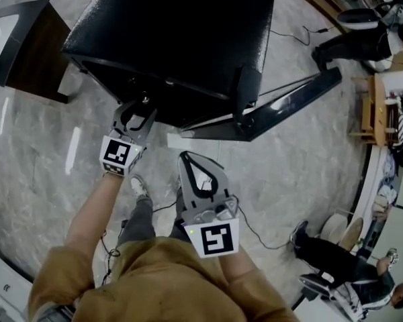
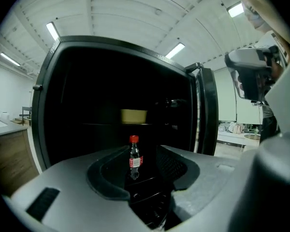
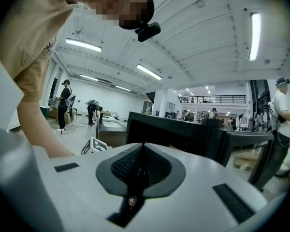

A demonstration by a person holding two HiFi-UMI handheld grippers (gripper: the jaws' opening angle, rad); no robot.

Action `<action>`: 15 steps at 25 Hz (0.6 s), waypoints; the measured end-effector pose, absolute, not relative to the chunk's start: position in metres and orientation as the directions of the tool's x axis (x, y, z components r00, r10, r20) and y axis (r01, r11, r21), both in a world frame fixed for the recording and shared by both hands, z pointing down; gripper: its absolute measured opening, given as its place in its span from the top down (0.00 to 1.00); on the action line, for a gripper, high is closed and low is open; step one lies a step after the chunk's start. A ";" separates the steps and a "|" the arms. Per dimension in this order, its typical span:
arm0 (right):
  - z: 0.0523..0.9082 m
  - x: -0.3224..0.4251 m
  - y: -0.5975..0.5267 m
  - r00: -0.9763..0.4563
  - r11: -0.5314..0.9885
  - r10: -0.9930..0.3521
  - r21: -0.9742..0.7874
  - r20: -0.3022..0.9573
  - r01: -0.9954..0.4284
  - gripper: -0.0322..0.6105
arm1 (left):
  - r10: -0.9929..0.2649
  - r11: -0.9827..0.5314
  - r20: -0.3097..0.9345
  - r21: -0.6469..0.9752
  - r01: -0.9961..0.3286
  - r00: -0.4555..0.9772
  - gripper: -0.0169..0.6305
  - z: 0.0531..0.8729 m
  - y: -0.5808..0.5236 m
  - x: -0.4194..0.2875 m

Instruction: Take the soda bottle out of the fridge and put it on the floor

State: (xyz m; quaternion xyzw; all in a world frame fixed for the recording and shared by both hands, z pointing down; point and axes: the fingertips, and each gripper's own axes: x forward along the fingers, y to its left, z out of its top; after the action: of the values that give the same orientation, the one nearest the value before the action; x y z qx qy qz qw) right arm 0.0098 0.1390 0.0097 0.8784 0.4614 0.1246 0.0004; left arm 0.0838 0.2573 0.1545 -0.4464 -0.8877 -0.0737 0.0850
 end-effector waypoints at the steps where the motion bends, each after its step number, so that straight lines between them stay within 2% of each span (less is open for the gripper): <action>1: 0.018 0.010 0.140 0.542 -0.574 0.810 0.112 0.227 0.811 0.95 | 0.779 0.593 0.213 0.058 0.803 -0.590 0.73 0.160 0.264 0.080; 15: 0.078 -0.004 0.141 0.547 -0.577 0.802 0.069 0.241 0.814 0.95 | 0.783 0.603 0.181 0.010 0.797 -0.595 0.61 0.186 0.329 0.054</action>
State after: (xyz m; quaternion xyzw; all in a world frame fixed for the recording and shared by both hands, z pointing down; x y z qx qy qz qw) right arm -0.0036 0.1408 0.0784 0.8792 0.4594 0.1236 -0.0253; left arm 0.0541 0.3285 0.1856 -0.4430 -0.8919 -0.0451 0.0792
